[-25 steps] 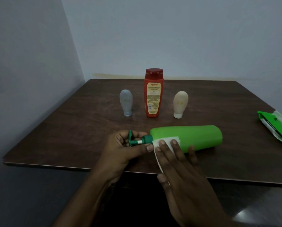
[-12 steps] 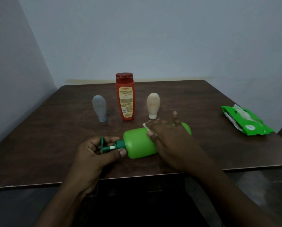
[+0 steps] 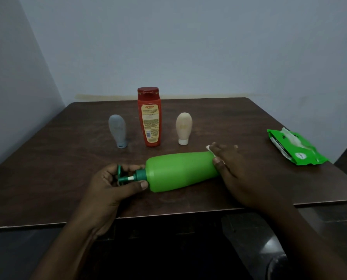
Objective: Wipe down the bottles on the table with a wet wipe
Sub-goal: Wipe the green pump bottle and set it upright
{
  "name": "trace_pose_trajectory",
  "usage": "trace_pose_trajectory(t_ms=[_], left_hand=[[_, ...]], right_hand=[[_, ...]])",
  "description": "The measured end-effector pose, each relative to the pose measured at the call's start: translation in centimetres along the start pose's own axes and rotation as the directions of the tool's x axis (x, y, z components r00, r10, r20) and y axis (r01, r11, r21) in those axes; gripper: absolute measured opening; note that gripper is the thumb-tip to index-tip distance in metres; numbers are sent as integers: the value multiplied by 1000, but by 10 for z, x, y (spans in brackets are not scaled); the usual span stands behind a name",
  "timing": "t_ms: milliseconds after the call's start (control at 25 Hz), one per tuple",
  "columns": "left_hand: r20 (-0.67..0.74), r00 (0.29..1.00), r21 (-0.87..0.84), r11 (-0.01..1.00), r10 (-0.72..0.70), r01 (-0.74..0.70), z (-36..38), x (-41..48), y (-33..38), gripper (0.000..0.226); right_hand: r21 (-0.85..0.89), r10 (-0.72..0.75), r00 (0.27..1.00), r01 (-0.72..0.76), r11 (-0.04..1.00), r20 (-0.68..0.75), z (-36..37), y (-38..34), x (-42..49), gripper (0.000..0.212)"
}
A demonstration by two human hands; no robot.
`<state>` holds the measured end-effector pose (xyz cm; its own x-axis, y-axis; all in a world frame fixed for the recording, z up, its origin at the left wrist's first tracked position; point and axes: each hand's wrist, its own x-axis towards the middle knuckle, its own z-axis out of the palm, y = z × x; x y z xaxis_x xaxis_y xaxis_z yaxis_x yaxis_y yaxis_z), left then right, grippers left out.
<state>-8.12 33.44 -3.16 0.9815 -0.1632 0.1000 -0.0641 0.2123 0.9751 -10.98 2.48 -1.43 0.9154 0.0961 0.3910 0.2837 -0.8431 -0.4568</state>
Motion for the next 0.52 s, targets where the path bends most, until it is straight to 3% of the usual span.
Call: trace_pose_trajectory(t_ms=[360,440,520], left_hand=[[-64,997,-42,998,-43,41,1,4,-3,91],[-39,997,-61,996,-63,61,-1,4,-3,86],[5,997,-75,994,-78,78,0,3,-1,64]], right_hand=[[-224,-89,991,109,968,98,6,6,-33,61],[-267,-103,988,131,955,117,11,4,-48,61],[-261,-104,988,130,957,113,15,2,-56,61]])
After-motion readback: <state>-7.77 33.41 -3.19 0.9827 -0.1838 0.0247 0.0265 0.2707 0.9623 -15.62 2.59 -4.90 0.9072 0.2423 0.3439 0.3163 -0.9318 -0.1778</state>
